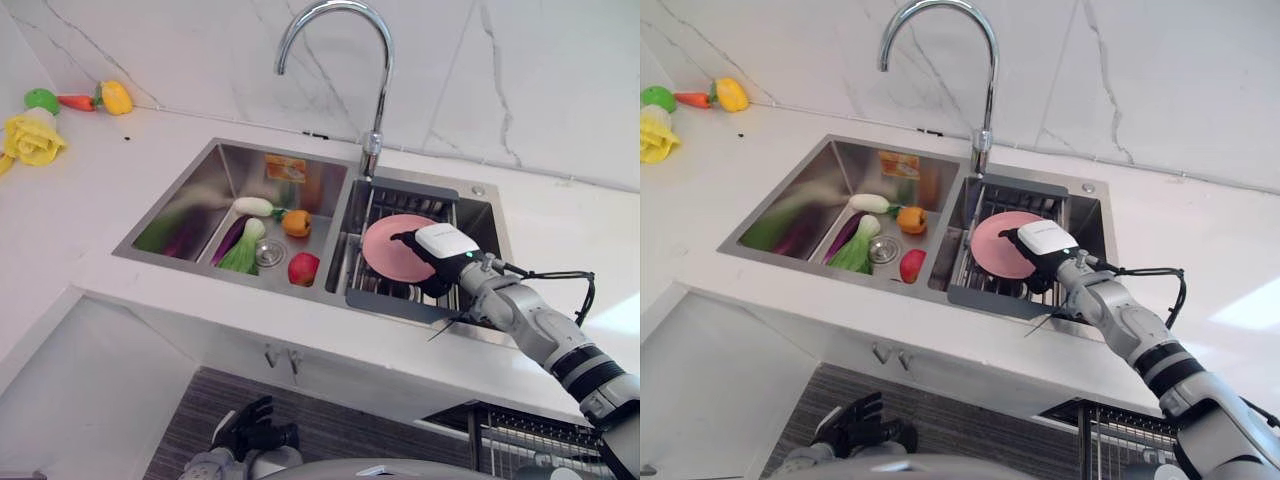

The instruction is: Place the dishes in the dishwasher.

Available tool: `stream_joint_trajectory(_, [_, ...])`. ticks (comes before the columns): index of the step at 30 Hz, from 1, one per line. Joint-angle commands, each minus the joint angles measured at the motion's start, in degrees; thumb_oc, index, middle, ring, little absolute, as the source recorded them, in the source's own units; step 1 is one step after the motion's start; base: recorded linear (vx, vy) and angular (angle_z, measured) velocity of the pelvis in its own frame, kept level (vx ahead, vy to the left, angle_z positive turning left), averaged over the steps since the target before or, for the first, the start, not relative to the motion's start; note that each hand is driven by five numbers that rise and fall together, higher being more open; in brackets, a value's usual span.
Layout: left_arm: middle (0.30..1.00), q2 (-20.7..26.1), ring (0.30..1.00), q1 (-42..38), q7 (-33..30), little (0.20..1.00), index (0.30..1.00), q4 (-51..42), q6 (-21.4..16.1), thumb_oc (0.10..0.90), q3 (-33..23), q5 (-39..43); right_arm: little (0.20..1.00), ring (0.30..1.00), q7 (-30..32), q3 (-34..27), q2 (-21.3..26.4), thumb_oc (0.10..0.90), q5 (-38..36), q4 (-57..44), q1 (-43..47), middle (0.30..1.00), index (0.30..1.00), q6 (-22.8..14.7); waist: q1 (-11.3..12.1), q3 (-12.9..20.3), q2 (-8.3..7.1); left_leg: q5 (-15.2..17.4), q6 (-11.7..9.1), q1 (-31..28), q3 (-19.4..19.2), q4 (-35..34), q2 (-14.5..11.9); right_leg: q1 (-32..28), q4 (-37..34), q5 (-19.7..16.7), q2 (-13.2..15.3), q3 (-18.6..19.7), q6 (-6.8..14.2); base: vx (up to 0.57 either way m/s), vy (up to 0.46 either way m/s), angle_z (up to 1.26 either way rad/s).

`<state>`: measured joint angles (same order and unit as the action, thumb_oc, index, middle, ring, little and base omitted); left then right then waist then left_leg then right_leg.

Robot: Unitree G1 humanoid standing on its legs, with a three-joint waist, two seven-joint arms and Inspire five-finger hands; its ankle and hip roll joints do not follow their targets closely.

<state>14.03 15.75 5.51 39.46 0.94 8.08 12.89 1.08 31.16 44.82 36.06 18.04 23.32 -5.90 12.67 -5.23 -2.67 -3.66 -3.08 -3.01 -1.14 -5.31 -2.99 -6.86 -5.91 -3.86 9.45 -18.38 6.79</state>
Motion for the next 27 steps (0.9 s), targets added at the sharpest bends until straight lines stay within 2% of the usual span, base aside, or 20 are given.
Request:
stream_joint_trajectory(1, [0.900, 2.06, 0.900, 2.50, -0.88, 0.900, 0.900, 5.11, 0.39, 0.800, 6.05, -3.67, 0.300, 0.300, 3.59, 2.34, 4.62, 0.400, 2.18, 1.61, 10.78, 0.300, 0.300, 0.63, 3.07, 1.99, 0.37, 3.68, -0.08, 2.64, 2.35, 0.31, -0.57, -2.29, 1.22, 2.67, 5.62, -1.67, 6.15, 0.00, 0.000, 0.00])
stream_joint_trajectory(7, [0.900, 1.61, 0.900, 1.89, -1.84, 0.900, 0.900, 5.53, 0.70, 0.800, 6.13, -3.54, 0.300, 0.300, 6.02, 0.53, 0.95, 0.400, 3.06, 5.53, 9.12, 0.300, 0.300, 3.00, 3.00, 2.09, 0.71, 3.87, -0.04, 2.42, 2.28, 0.31, -0.58, -2.39, 1.17, 2.82, 5.56, -1.60, 6.01, 0.00, 0.000, 0.00])
stream_joint_trajectory(12, [0.900, 1.39, 0.900, 1.86, -2.35, 0.900, 0.900, 5.39, 1.02, 0.800, 5.71, -3.10, 0.300, 0.300, 7.25, -1.78, -0.33, 0.400, 3.00, 3.91, 7.26, 0.300, 0.300, 4.04, 2.55, 2.36, 1.03, 4.35, 0.02, 1.44, 1.90, 0.31, -0.70, -2.95, 1.18, 2.97, 5.68, -1.29, 5.98, 0.00, 0.000, 0.00])
stream_joint_trajectory(15, [0.900, 1.43, 0.900, 1.57, -2.59, 0.900, 0.900, 5.71, 1.55, 0.800, 5.74, -3.03, 0.300, 0.300, 7.77, -4.06, -2.57, 0.400, 0.21, 1.89, 6.58, 0.300, 0.300, 5.10, 2.17, 2.70, 1.28, 4.54, 0.06, 0.61, 1.42, 0.31, -0.89, -3.13, 1.27, 3.07, 5.65, -0.86, 5.83, 0.00, 0.000, 0.00])
stream_joint_trajectory(22, [0.900, 0.75, 0.900, 0.24, -3.31, 0.900, 0.900, 7.65, 2.12, 0.800, 5.48, -4.98, 0.300, 0.300, 10.79, -10.61, -4.00, 0.400, -3.26, -13.67, 4.90, 0.300, 0.300, 4.52, 0.48, 3.11, 1.77, 4.96, 0.05, -0.89, -0.01, 0.31, -1.37, -3.20, 1.41, 3.47, 5.51, 0.62, 5.38, -0.01, -0.009, -0.11])
stream_joint_trajectory(27, [0.900, 0.06, 0.900, -0.97, -4.81, 0.900, 0.900, 8.19, 2.75, 0.800, 5.00, -4.40, 0.300, 0.300, 15.45, -17.33, -5.24, 0.400, -7.53, -24.54, 2.93, 0.300, 0.300, 4.40, -1.18, 3.15, 2.07, 5.05, -0.07, -1.46, -1.05, 0.31, -1.88, -2.89, 1.31, 3.52, 5.12, 1.80, 5.09, -0.01, -0.005, -0.04])
